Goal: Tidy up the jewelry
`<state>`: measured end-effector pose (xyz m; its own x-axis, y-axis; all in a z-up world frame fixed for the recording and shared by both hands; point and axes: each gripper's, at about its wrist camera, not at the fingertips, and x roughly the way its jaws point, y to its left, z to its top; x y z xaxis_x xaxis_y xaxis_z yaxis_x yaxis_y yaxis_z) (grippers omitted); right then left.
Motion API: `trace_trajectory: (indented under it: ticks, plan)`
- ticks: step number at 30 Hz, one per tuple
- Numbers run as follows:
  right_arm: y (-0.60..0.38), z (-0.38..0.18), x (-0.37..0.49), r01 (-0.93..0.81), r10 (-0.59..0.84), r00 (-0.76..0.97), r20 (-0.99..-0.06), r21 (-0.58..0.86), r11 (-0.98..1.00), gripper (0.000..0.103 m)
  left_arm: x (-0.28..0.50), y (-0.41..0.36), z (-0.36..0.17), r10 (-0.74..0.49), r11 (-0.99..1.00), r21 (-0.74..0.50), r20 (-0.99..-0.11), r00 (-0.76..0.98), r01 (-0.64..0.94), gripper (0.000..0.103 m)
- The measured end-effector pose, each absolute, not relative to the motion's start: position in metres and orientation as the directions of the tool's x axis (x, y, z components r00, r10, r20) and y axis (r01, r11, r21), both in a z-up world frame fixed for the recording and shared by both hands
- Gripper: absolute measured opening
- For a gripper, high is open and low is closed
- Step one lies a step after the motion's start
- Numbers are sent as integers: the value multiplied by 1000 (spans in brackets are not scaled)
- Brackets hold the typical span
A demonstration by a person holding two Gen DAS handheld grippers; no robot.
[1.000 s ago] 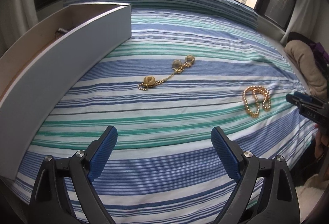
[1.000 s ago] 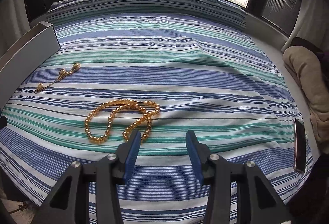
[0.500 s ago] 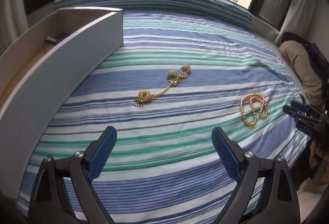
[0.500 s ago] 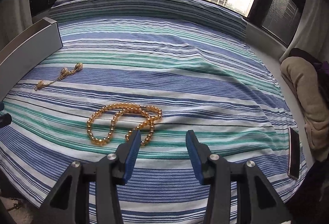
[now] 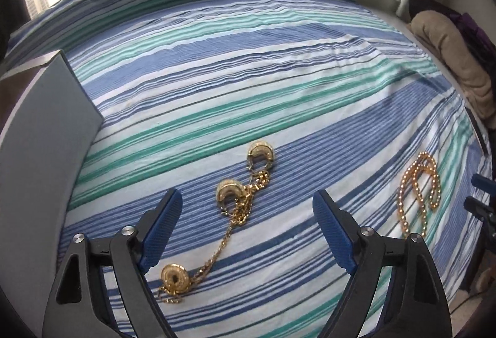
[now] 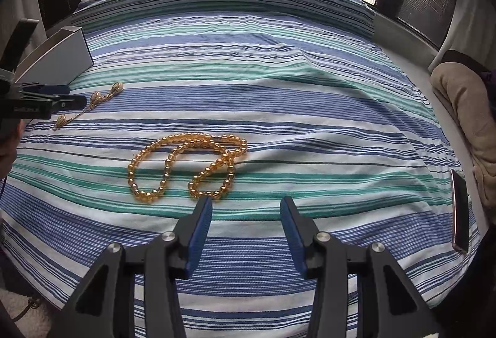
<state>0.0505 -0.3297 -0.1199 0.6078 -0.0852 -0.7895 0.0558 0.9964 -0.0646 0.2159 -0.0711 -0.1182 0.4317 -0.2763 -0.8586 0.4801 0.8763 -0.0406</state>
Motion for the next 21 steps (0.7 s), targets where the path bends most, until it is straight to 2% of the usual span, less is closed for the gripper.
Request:
trace_trajectory:
  ticks: [1,4,7,8,9,14,21]
  plan:
    - [-330,-119,50,56,-82,610,-788,-61,997,46,218,-74,-122,-262,878,-25,-861,436,479,85]
    - [-332,-118,50,61,-77,614,-786,-51,997,46,217,-80,-130,-242,869,6,-867,435,494,73]
    - [-336,-119,51,68,-75,614,-786,-42,997,46,213,-81,-133,-250,863,11,-859,446,505,49]
    - [-338,-120,52,72,-76,614,-786,-41,997,46,212,-80,-132,-259,862,6,-855,450,506,30]
    - [-339,-120,53,75,-77,614,-786,-39,996,46,213,-79,-131,-261,863,3,-853,452,506,23]
    - [-343,-119,56,85,-73,612,-788,-26,996,46,200,-67,-117,-305,869,-36,-824,477,494,22]
    - [-357,-107,57,112,-74,631,-772,-4,994,46,178,-29,-60,-428,870,-191,-748,507,454,22]
